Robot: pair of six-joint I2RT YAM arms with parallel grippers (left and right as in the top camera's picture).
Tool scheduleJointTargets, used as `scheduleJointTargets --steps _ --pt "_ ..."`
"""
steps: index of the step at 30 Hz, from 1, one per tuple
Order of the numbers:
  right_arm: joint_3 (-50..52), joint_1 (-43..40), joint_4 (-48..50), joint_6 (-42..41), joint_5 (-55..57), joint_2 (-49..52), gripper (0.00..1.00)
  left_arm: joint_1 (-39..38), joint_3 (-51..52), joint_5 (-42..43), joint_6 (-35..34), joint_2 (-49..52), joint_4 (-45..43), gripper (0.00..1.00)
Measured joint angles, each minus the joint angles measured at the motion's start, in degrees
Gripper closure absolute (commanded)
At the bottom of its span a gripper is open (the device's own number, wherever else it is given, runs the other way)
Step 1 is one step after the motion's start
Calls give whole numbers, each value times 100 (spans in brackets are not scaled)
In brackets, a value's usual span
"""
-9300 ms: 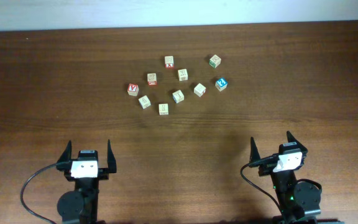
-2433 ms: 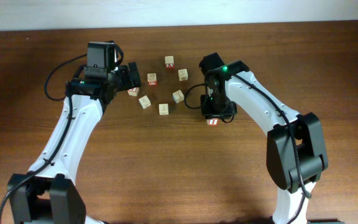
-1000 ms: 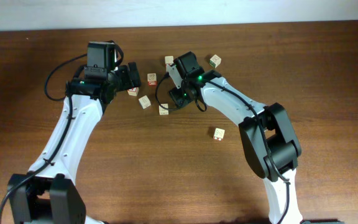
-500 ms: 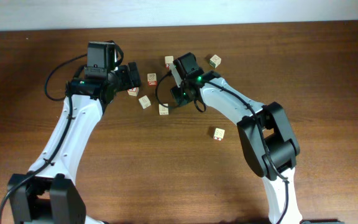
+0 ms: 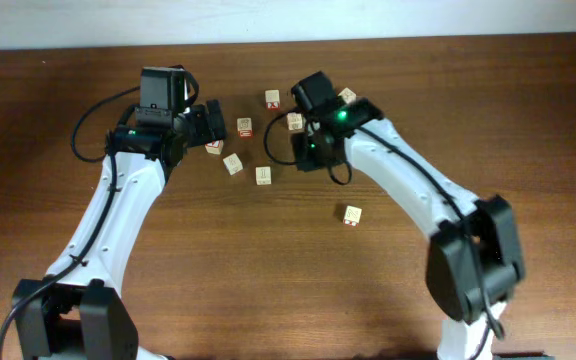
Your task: Rotate 5 blocks
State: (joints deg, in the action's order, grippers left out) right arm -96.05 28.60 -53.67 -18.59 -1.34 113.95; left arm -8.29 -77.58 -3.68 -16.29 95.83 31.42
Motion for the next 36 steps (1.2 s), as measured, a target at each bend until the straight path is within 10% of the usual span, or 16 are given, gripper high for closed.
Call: scheduleJointTargets --steps 13,28,36 --pt "1716 -2 310 -1582 72 -114 67 0 0 -2 0 2 2 1" --pt "1172 0 -94 -1073 109 -114 45 0 0 0 0 2 2 1" --pt "664 330 2079 -490 -181 -28 28 0 0 -2 0 2 4 1"
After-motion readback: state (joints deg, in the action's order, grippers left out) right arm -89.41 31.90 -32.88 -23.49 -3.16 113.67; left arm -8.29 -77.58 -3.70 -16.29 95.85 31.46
